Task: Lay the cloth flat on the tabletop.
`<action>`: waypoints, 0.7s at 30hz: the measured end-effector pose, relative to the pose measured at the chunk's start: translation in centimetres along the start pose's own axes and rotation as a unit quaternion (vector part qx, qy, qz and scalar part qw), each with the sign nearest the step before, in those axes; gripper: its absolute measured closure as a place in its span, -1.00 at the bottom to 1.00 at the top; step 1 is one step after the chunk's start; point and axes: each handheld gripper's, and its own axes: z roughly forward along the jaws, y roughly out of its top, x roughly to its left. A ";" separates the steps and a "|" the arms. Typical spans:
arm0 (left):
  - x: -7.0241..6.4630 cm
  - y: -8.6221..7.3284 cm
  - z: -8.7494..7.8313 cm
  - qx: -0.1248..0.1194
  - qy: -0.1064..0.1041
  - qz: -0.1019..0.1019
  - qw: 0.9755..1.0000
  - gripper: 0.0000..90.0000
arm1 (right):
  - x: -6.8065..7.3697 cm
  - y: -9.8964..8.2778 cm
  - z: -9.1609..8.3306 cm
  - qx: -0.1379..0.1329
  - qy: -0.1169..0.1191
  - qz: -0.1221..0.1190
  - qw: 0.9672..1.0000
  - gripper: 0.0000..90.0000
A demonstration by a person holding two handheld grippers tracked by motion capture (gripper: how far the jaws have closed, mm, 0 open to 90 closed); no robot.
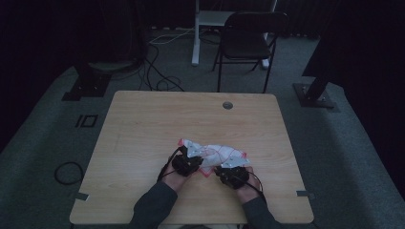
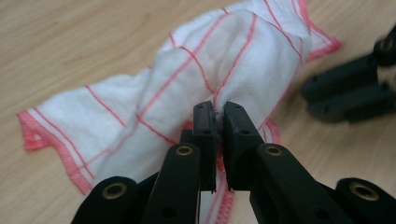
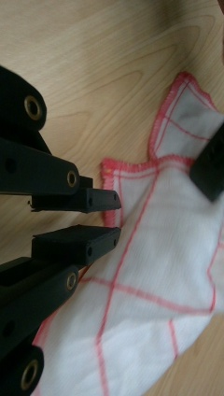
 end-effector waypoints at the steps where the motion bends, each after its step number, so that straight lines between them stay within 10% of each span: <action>1: 0.1 0.0 0.1 -0.001 0.002 -0.002 1.000 0.89 | 0.1 0.1 0.3 -0.002 0.000 -0.002 1.000 0.79; 21: 0.7 -1.8 -1.3 -0.001 0.017 -0.032 0.999 0.74 | 0.9 1.1 3.4 0.012 0.005 0.004 1.000 0.79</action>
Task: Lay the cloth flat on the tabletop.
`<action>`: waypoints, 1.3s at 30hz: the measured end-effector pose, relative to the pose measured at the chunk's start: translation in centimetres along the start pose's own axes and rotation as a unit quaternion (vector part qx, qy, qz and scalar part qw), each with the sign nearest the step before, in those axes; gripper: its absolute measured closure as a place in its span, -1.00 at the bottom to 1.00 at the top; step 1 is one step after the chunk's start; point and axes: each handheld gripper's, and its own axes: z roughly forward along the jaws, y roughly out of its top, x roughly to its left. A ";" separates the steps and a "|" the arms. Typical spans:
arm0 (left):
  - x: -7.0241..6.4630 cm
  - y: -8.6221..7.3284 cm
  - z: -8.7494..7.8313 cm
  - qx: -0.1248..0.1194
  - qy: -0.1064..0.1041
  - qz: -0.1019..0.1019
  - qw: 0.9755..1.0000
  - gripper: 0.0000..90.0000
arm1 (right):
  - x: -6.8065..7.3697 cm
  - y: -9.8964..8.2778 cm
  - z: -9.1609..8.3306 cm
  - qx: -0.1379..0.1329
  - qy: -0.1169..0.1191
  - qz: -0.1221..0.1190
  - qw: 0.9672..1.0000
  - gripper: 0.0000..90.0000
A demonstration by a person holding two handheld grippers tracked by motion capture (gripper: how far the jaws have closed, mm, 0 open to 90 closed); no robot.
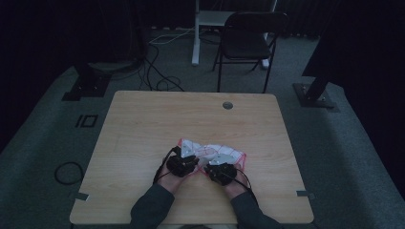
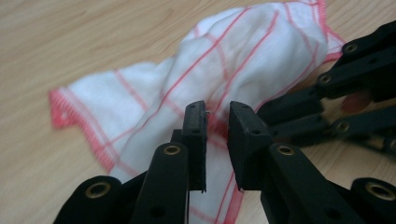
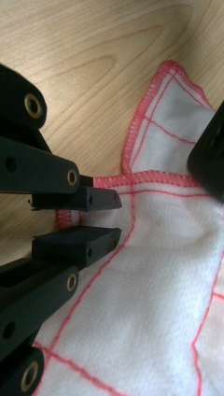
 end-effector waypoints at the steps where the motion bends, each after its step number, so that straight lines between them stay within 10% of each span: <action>1: 0.1 -0.3 0.0 0.004 0.001 0.001 1.000 0.74 | 0.0 -0.1 -0.1 0.001 0.000 0.002 1.000 0.79; 9: 0.8 -3.1 0.4 0.037 0.006 -0.008 0.999 0.77 | -0.5 -1.3 -1.5 0.008 -0.002 0.003 1.000 0.81; 39: 2.0 -6.0 -2.2 0.027 0.007 -0.022 0.999 0.76 | -3.7 -6.9 -7.9 0.029 -0.031 0.051 0.998 0.87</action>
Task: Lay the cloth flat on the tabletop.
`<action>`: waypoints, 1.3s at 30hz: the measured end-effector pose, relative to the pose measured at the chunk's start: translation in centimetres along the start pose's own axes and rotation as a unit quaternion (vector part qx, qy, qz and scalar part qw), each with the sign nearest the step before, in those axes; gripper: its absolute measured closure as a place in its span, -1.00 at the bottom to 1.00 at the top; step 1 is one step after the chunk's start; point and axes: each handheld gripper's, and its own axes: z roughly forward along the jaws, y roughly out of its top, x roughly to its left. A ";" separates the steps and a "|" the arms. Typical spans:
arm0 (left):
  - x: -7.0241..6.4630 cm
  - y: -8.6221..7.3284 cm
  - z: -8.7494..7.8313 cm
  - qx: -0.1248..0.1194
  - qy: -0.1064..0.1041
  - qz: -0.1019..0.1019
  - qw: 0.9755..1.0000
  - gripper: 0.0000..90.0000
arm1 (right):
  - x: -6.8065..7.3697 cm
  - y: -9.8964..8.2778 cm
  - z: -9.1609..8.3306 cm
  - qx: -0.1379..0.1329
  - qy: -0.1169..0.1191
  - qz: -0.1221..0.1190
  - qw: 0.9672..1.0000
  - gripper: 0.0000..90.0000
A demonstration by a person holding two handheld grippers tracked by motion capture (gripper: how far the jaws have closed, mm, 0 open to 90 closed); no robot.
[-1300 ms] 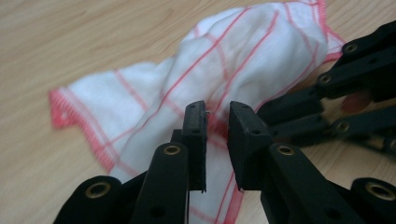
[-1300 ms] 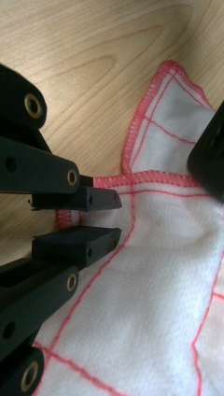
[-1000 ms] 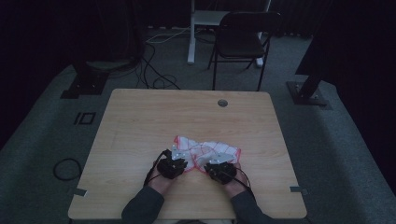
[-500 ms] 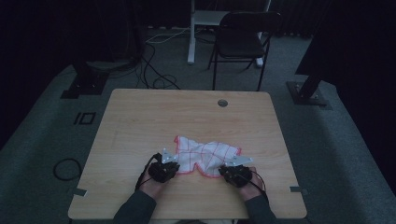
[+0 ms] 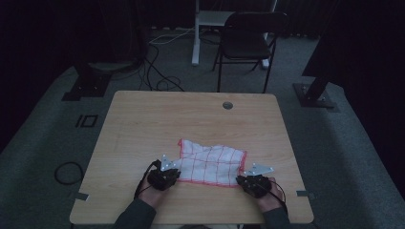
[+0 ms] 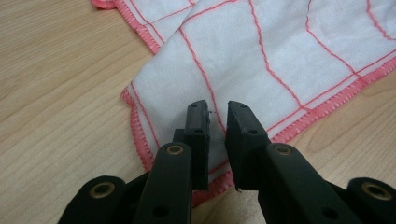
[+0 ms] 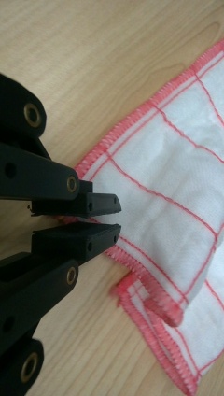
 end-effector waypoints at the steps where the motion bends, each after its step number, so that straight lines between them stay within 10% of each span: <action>1: -0.1 0.0 0.0 0.000 0.000 0.000 1.000 0.76 | 0.0 -0.1 -0.1 0.000 0.000 0.000 1.000 0.87; 18: 1.6 2.7 -1.2 -0.037 0.003 -0.018 0.999 0.60 | -2.2 2.3 -1.2 -0.045 -0.047 0.025 0.998 0.69; 39: 5.9 7.6 3.5 -0.016 0.033 -0.057 0.998 0.47 | -6.6 4.6 1.2 -0.040 -0.081 0.098 0.991 0.74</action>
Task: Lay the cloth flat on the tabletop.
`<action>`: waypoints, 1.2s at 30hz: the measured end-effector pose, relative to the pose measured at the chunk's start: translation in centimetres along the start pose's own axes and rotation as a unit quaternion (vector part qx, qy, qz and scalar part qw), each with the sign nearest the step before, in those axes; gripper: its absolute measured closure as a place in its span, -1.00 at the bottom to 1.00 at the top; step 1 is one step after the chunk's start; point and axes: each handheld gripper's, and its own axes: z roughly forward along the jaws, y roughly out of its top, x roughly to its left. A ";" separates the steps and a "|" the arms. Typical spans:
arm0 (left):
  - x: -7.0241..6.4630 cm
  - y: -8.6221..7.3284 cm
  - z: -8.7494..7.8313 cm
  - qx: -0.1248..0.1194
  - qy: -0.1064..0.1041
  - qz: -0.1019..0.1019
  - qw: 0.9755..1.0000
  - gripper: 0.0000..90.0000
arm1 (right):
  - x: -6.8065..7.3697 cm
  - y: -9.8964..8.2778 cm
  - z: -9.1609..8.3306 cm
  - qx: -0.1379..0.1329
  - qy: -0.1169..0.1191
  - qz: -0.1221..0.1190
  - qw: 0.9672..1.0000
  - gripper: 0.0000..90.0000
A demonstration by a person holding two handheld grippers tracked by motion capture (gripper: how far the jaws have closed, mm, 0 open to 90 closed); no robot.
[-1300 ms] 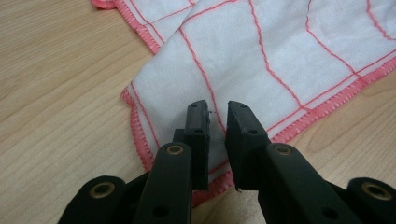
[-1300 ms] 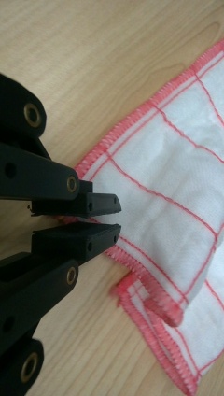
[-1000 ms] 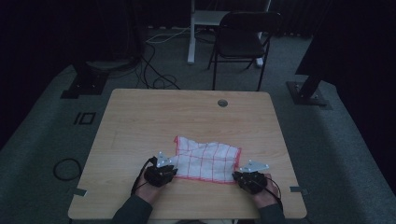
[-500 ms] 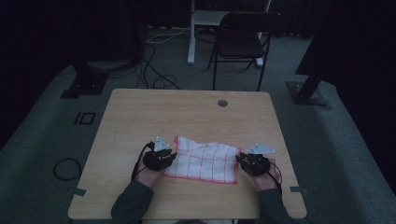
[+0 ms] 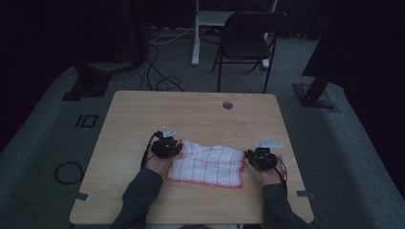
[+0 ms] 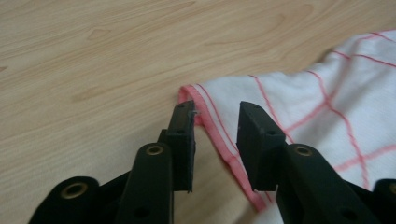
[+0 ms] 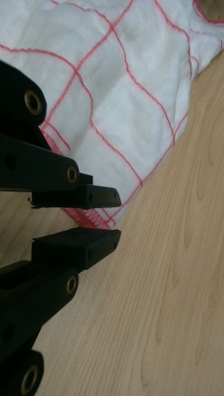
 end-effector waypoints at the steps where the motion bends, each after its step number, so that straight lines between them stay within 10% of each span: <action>1: 0.1 0.2 0.3 0.000 0.001 -0.001 1.000 0.44 | -0.1 0.1 0.1 0.000 0.000 0.001 1.000 0.72; 14: 0.8 1.3 2.9 0.014 -0.026 -0.033 0.999 0.12 | -1.2 0.7 2.8 0.012 0.026 0.057 0.998 0.24; 21: 0.8 1.3 3.9 0.022 -0.043 -0.045 0.998 0.08 | -1.5 0.5 3.6 0.032 0.047 0.063 0.996 0.42; 29: 0.8 1.3 3.2 0.024 -0.057 -0.035 0.997 0.94 | -1.4 0.7 3.0 0.025 0.041 0.047 0.998 0.93; 36: 0.7 2.0 2.2 0.016 -0.054 -0.019 0.998 1.00 | -1.2 1.4 2.2 0.009 0.030 0.033 0.999 0.95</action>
